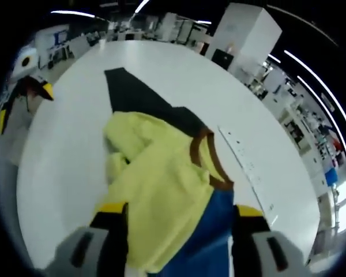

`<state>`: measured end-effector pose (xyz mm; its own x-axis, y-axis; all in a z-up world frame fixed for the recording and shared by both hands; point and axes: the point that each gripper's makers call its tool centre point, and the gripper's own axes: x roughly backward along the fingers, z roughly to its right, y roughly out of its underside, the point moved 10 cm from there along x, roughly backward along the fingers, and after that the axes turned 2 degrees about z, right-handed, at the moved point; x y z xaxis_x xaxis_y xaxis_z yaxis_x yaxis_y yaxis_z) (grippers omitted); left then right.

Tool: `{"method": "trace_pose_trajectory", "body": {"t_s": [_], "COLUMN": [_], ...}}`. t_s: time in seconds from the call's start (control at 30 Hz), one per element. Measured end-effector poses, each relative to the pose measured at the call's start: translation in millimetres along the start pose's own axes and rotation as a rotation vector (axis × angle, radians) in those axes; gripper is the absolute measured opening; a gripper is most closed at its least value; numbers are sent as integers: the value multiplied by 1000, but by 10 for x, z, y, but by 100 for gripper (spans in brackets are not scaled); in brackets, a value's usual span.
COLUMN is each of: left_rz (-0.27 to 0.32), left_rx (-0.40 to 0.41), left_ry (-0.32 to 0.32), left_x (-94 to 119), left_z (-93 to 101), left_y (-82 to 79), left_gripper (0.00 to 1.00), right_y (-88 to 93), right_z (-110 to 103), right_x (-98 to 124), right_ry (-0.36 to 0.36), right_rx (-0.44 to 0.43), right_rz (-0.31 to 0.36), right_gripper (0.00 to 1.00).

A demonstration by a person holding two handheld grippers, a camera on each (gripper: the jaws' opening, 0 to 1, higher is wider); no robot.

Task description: Fold the garment on the visible template until the final outline fits inside the template.

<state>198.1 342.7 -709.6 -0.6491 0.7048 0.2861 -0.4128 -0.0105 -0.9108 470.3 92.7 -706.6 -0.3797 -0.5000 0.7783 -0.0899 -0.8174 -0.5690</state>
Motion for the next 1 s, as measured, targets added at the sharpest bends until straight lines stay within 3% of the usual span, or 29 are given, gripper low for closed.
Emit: {"method": "trace_pose_trajectory", "body": {"t_s": [0.57, 0.73, 0.87, 1.0], "left_rz": [-18, -23, -20, -18], "left_rx": [-1, -6, -3, -2], "left_ry": [26, 46, 48, 56], "left_x": [-283, -395, -465, -520], "left_z": [-70, -84, -90, -73], "left_y": [-10, -37, -52, -74], "left_gripper": [82, 81, 80, 80], "right_y": [150, 174, 217, 246], "right_z": [-617, -774, -886, -982], "right_x": [223, 240, 189, 130], "right_ry": [-28, -31, -49, -47], "right_rx": [6, 23, 28, 97], "right_rz": [108, 120, 118, 110], "right_gripper": [56, 38, 30, 18]}}
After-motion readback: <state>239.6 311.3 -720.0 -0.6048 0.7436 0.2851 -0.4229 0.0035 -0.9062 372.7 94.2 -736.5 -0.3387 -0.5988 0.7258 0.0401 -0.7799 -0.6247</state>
